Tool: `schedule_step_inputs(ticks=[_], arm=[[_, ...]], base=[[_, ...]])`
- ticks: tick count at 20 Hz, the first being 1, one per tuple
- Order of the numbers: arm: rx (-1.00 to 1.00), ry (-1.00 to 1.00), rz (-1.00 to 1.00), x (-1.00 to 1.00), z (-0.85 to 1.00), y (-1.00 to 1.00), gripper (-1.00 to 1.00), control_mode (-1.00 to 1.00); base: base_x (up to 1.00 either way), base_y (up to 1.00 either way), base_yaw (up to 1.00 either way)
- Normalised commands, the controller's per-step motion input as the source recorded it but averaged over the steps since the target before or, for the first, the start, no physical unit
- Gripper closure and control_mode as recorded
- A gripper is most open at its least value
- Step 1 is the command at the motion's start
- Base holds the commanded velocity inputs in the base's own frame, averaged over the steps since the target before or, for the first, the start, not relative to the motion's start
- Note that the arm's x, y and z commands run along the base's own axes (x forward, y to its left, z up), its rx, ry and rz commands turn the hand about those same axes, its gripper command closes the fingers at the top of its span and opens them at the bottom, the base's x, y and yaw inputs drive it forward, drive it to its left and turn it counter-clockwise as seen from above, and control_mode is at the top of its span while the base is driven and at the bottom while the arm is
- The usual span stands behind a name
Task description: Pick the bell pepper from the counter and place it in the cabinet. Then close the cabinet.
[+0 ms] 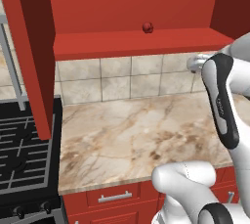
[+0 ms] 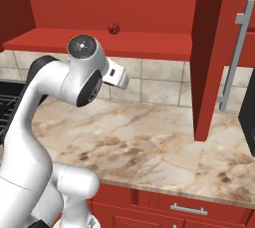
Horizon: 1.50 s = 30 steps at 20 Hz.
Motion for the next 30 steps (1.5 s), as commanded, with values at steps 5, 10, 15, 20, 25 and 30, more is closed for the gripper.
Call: schedule_step_inputs(ticks=[5, 10, 15, 20, 25, 30], arm=[[0.07, 0.07, 0.0, -0.32, -0.73, -0.41, -1.0, -1.0], [0.12, 0.01, 0.0, -0.29, -0.73, -0.39, -1.0, -1.0], [0.15, 0.0, 0.0, -0.1, -0.56, -0.29, -1.0, -1.0], [0.14, 0.0, 0.0, 0.0, -0.45, -0.2, -1.0, -1.0], [0.14, 0.0, 0.0, 0.0, -0.24, -0.22, -1.0, -1.0], [0.22, 0.0, 0.0, 0.0, 0.0, -0.44, -1.0, -1.0]], base=[[0.0, 0.0, 0.0], [0.0, 0.0, 0.0], [0.0, 0.0, 0.0], [0.0, 0.0, 0.0], [0.0, 0.0, 0.0], [0.0, 0.0, 0.0]])
